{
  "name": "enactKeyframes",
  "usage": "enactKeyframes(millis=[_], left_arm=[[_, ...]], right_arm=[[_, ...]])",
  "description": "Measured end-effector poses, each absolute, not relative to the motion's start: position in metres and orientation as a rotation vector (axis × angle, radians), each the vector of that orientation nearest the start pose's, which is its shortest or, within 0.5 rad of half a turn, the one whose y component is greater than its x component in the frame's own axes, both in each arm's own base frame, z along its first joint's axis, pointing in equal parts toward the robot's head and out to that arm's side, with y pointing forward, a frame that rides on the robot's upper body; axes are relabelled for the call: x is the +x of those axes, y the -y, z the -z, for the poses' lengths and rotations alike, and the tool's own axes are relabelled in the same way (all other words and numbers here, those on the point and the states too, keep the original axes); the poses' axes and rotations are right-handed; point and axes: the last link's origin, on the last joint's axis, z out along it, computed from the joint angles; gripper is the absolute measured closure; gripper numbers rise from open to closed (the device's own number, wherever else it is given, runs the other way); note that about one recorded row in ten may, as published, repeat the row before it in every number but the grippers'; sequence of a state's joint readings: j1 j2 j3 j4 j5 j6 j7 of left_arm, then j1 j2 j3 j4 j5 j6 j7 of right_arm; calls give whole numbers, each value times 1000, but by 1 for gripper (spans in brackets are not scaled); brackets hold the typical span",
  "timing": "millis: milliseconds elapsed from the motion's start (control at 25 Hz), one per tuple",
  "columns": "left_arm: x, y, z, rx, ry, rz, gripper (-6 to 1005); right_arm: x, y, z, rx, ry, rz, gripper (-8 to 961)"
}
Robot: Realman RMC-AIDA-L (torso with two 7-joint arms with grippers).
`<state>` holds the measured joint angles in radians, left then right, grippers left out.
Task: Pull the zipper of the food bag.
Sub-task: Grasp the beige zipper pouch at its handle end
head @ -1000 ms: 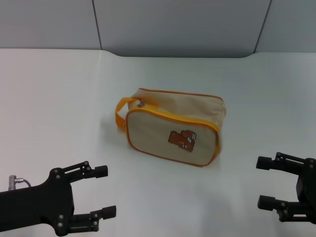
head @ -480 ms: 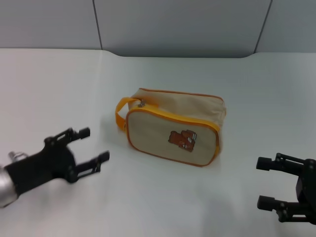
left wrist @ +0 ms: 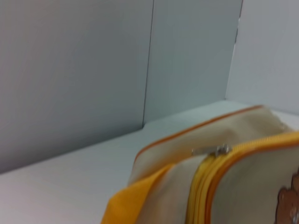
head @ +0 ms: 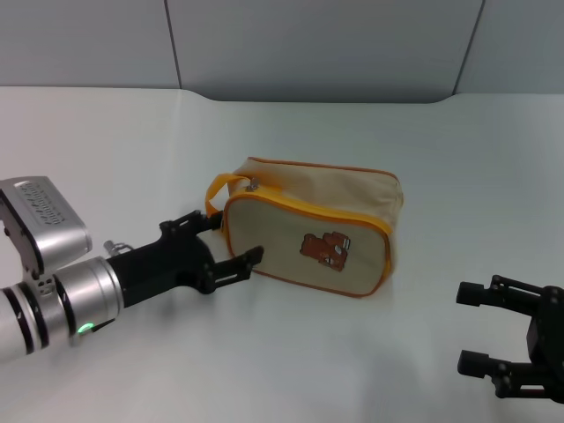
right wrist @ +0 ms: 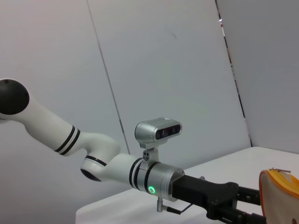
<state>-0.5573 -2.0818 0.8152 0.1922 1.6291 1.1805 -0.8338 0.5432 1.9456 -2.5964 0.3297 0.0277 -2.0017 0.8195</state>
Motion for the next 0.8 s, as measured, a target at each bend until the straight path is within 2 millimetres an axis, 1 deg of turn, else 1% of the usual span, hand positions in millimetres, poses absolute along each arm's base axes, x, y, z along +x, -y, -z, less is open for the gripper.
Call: enactKeyframes(millis=[280, 440, 600, 720, 800], left_arm=[[-284, -326, 74, -2464, 492, 687, 186], [-278, -328, 80, -2485, 466, 676, 186], [-277, -329, 81, -2488, 458, 670, 187], [-277, -327, 83, -2490, 454, 675, 396], [-277, -327, 83, -2489, 457, 676, 443]], right_arm=[[308, -237, -21, -2759, -482, -1056, 108], [307, -238, -21, -2761, -478, -1057, 108], [307, -238, -21, -2761, -478, -1057, 108], [308, -238, -21, -2758, -481, -1058, 107], [308, -238, -21, -2757, -482, -1058, 107]])
